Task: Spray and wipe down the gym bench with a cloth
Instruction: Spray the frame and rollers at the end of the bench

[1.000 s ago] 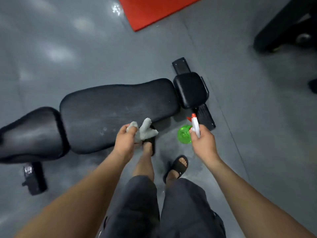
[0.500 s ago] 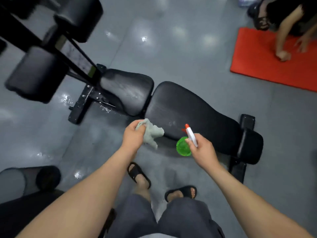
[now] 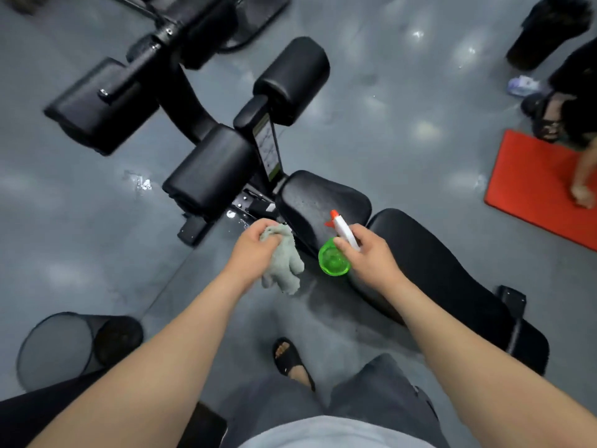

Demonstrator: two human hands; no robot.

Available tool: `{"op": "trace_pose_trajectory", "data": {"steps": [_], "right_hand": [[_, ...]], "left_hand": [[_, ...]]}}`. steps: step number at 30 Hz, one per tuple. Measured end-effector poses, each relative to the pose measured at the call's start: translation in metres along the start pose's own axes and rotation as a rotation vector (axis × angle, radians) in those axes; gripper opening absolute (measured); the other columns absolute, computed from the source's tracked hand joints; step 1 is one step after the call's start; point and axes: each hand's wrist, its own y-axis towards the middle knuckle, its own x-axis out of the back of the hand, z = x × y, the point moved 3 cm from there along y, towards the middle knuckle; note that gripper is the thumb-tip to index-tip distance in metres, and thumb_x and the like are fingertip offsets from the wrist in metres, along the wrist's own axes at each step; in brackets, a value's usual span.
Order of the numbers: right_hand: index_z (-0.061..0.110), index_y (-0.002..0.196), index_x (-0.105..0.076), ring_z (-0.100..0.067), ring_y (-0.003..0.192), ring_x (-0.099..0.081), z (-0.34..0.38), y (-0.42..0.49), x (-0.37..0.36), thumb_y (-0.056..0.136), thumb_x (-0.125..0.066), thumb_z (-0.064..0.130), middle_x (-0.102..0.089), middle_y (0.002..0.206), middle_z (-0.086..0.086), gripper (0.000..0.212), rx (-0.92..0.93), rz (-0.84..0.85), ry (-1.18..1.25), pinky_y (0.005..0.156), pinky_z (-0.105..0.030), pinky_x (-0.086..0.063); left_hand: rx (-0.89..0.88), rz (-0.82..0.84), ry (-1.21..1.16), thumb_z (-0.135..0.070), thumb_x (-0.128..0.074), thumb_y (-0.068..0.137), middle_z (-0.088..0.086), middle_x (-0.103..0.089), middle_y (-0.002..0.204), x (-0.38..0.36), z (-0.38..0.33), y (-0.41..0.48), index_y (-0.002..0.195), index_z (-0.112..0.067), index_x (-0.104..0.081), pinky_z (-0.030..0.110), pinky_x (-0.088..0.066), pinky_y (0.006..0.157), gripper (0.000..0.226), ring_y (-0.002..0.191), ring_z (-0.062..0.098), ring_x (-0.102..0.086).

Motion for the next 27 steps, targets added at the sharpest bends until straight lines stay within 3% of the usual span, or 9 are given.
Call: {"op": "trace_pose_trajectory", "data": {"steps": [2,4,9,12,16,20,22,24,27], "right_hand": [[0.029,0.098,-0.069,-0.012,0.086,-0.061,0.036,0.019,-0.008,0.091,-0.065,0.047,-0.068,0.092,0.009,0.019,0.045,-0.031,0.042,0.081,-0.037,-0.052],[0.029,0.095,-0.070,-0.005,0.077,-0.058,0.073,0.041,-0.015,0.093,-0.066,0.041,-0.065,0.082,0.016,0.013,0.063,-0.063,0.112,0.073,-0.029,-0.047],[0.010,0.095,-0.057,-0.012,0.064,-0.049,0.129,0.093,-0.023,0.092,-0.063,0.051,-0.048,0.071,0.004,0.041,0.008,-0.056,0.194,0.062,-0.031,-0.041],[0.016,0.106,-0.065,-0.008,0.066,-0.054,0.160,0.131,-0.026,0.090,-0.067,0.046,-0.053,0.076,0.007,0.033,-0.009,0.028,0.282,0.065,-0.028,-0.045],[0.007,0.092,-0.056,-0.005,0.057,-0.045,0.192,0.182,-0.027,0.091,-0.064,0.025,-0.048,0.067,0.013,0.019,0.052,0.183,0.283,0.058,-0.020,-0.040],[0.013,0.098,-0.049,0.001,0.056,-0.049,0.226,0.223,-0.029,0.089,-0.062,0.016,-0.052,0.082,0.004,0.016,0.081,0.260,0.272,0.053,-0.017,-0.044],[0.022,0.102,-0.058,-0.006,0.068,-0.059,0.243,0.238,-0.032,0.089,-0.063,0.016,-0.060,0.095,-0.001,0.015,0.127,0.326,0.267,0.061,-0.026,-0.053],[0.026,0.098,-0.066,-0.017,0.082,-0.065,0.256,0.246,-0.037,0.088,-0.062,0.014,-0.064,0.107,-0.007,0.016,0.165,0.382,0.239,0.076,-0.039,-0.060],[0.022,0.091,-0.069,-0.022,0.074,-0.069,0.280,0.257,-0.046,0.085,-0.055,0.014,-0.070,0.096,-0.007,0.018,0.161,0.426,0.196,0.083,-0.049,-0.059]], "left_hand": [[-0.046,0.011,0.004,-0.012,-0.057,0.093,-0.005,-0.071,0.092,0.023,-0.014,0.011,0.095,-0.025,-0.069,0.031,-0.053,0.079,0.018,0.084,0.010,-0.064],[-0.088,-0.002,0.015,-0.011,-0.058,0.094,-0.007,-0.071,0.092,0.048,-0.031,0.022,0.094,-0.027,-0.070,0.031,-0.052,0.080,0.020,0.085,0.010,-0.063],[-0.115,-0.029,-0.022,-0.029,-0.054,0.093,-0.004,-0.074,0.093,0.086,-0.074,0.041,0.091,-0.029,-0.073,0.033,-0.052,0.072,0.019,0.087,0.015,-0.066],[-0.035,-0.023,-0.129,-0.045,-0.048,0.092,0.001,-0.073,0.088,0.107,-0.101,0.059,0.090,-0.022,-0.074,0.032,-0.047,0.061,0.034,0.076,0.019,-0.064],[-0.072,-0.155,-0.069,-0.024,-0.056,0.094,-0.003,-0.073,0.089,0.129,-0.133,0.085,0.084,-0.028,-0.072,0.035,-0.053,0.076,0.020,0.083,0.016,-0.066],[-0.064,-0.211,-0.022,-0.008,-0.051,0.091,-0.005,-0.067,0.079,0.148,-0.159,0.108,0.089,-0.025,-0.070,0.026,-0.048,0.066,0.025,0.072,0.011,-0.059],[-0.054,-0.249,-0.030,-0.007,-0.051,0.093,-0.008,-0.067,0.082,0.158,-0.169,0.114,0.096,-0.022,-0.070,0.020,-0.048,0.062,0.024,0.068,0.006,-0.060],[-0.060,-0.253,-0.034,-0.004,-0.049,0.093,-0.014,-0.072,0.100,0.168,-0.171,0.116,0.100,-0.026,-0.073,0.018,-0.051,0.073,0.033,0.082,0.000,-0.067],[-0.067,-0.333,0.011,0.001,-0.043,0.090,-0.018,-0.069,0.118,0.193,-0.175,0.119,0.105,-0.035,-0.074,0.022,-0.049,0.088,0.050,0.102,0.007,-0.065]]}}
